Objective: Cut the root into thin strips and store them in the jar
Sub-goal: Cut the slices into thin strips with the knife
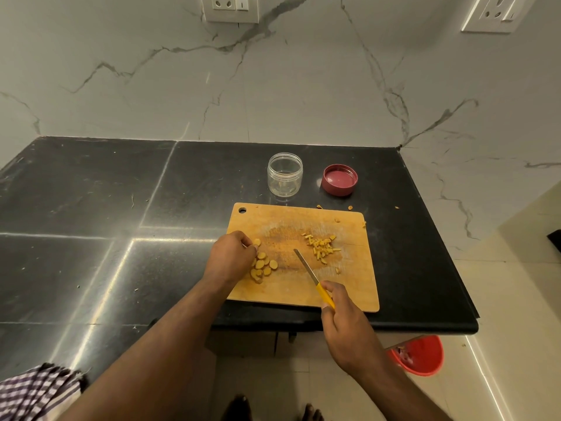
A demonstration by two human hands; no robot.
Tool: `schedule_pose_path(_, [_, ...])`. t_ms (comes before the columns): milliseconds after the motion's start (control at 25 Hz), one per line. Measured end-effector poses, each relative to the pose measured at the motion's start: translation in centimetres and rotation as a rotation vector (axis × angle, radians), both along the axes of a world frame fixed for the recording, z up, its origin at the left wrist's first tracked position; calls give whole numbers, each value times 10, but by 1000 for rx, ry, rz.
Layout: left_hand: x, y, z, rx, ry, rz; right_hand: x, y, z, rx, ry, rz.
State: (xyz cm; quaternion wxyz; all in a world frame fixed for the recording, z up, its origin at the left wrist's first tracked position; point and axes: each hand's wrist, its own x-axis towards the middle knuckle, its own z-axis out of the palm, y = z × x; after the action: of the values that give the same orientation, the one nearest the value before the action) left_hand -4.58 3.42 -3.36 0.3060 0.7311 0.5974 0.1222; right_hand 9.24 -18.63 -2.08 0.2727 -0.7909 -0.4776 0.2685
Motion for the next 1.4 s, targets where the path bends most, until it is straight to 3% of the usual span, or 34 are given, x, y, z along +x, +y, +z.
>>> schedule_pose_path(200, [12, 6, 7, 55, 107, -52, 1, 1, 1, 0, -10, 6])
schedule_pose_path(360, [21, 6, 15, 80, 72, -111, 3, 0, 0, -8, -3, -11])
schedule_pose_path(600, [48, -12, 16, -100, -25, -362, 8, 1, 1, -5, 13, -45])
schedule_pose_path(960, [47, -16, 6, 7, 58, -326, 5, 5, 5, 18, 25, -29])
schedule_pose_path(1400, [46, -24, -2, 81, 52, -281, -5, 16, 1, 22, -96, 86])
